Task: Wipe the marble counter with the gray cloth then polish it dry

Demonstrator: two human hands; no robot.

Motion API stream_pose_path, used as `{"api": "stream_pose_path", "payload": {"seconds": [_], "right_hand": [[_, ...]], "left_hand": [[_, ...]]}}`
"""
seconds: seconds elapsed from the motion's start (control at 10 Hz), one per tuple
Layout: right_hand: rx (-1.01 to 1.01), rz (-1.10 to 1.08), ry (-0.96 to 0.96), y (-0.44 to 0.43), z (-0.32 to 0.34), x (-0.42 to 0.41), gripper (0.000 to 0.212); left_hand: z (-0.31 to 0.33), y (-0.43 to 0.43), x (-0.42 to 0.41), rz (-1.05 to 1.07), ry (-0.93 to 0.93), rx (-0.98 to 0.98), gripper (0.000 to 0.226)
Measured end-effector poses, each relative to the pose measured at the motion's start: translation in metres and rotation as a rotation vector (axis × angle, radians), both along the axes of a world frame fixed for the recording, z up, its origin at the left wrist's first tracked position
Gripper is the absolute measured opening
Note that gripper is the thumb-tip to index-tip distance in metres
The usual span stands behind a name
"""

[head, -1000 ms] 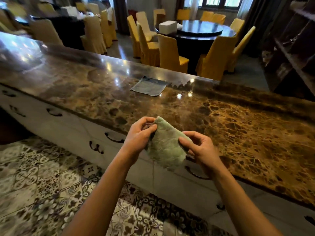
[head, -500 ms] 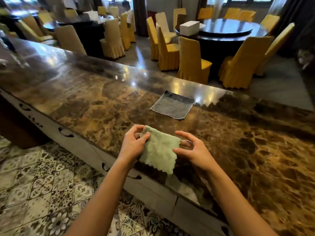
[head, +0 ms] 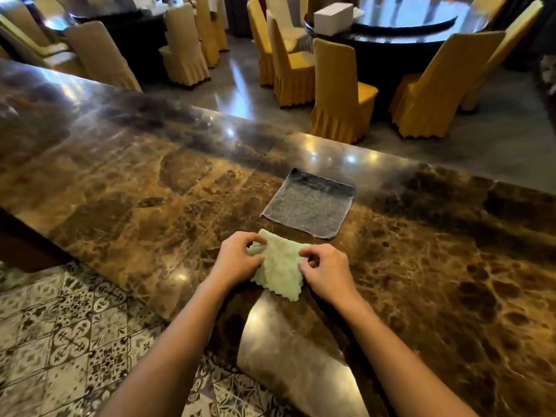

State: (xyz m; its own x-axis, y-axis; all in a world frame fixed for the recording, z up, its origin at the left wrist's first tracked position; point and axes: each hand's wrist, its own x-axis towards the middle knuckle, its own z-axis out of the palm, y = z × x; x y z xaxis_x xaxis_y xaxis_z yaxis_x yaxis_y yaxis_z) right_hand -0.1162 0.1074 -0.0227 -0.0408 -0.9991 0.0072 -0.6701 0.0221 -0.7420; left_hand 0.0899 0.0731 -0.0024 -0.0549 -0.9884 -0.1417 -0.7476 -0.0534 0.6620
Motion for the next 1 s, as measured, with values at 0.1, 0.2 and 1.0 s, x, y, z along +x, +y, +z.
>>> {"api": "stream_pose_path", "payload": {"seconds": [0.1, 0.2, 1.0], "right_hand": [[-0.047, 0.019, 0.105, -0.001, -0.009, 0.001, 0.019], [-0.120, 0.006, 0.236, 0.004, -0.013, 0.005, 0.021], [-0.081, -0.041, 0.440, 0.092, 0.023, -0.042, 0.056]], "left_hand": [[-0.003, -0.005, 0.000, -0.094, -0.118, -0.046, 0.028], [-0.004, -0.003, -0.003, -0.194, -0.181, -0.157, 0.026], [0.028, 0.065, -0.039, -0.429, -0.402, -0.221, 0.055]]}}
